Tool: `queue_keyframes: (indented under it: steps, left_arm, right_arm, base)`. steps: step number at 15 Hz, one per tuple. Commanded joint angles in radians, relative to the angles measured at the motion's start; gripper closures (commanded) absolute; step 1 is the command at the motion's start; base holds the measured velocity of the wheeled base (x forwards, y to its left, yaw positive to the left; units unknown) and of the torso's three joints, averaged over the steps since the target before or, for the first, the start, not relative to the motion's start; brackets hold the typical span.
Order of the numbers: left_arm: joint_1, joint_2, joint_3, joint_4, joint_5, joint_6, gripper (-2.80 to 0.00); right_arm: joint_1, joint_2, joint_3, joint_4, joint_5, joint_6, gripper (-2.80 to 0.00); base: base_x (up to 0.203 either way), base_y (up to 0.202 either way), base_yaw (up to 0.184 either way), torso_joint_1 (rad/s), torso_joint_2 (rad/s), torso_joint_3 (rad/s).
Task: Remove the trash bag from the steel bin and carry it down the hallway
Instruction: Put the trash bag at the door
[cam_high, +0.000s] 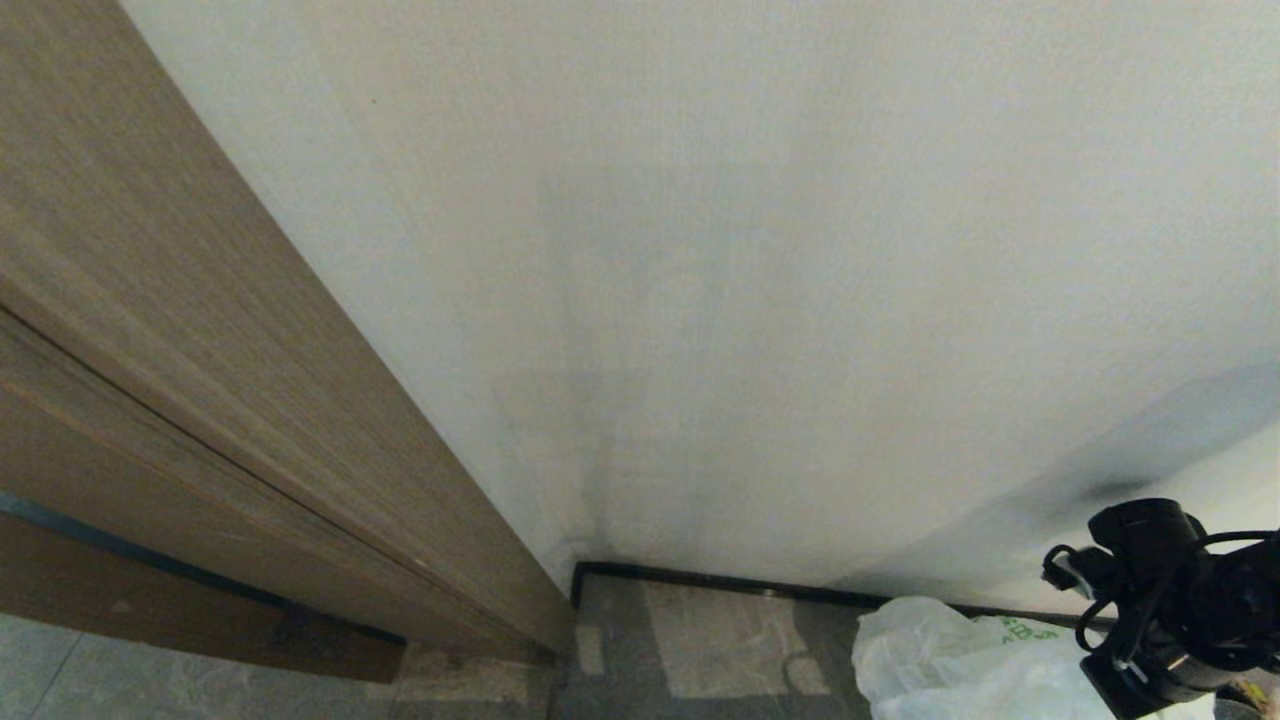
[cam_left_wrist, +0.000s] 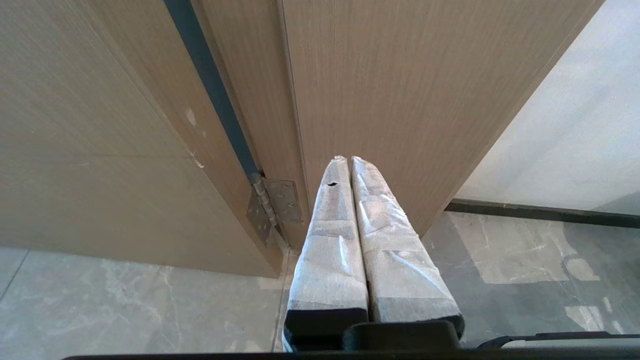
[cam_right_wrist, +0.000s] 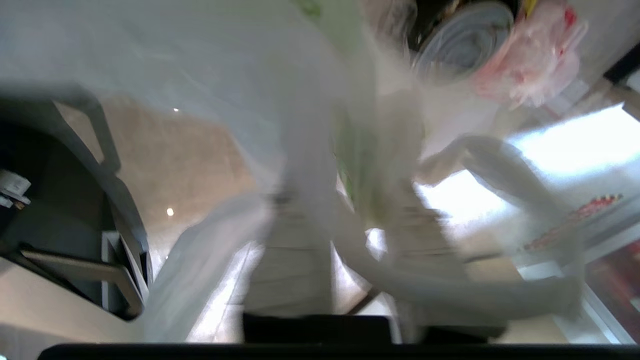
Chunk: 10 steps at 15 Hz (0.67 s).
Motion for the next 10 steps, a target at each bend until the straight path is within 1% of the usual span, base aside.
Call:
queue_keyframes:
  steps: [1, 4, 10]
  left_arm:
    - [0.0, -0.002, 0.002, 0.0, 0.0, -0.001, 0.0]
    - [0.0, -0.002, 0.002, 0.0, 0.001, -0.001, 0.0]
    - [0.0, -0.002, 0.0, 0.0, 0.001, -0.001, 0.0]
  right_arm:
    - [-0.009, -0.013, 0.028, 0.001, 0.0, -0.001, -2.8]
    - [-0.012, -0.042, 0.062, -0.004, 0.007, 0.001, -2.8]
    - [-0.021, -0.213, 0.107, -0.001, 0.006, 0.001, -2.8]
  base:
    - [0.0, 0.0, 0.0, 0.0, 0.0, 0.0]
    - [0.0, 0.0, 0.0, 0.0, 0.0, 0.0]
    - [0.0, 0.0, 0.0, 0.0, 0.0, 0.0]
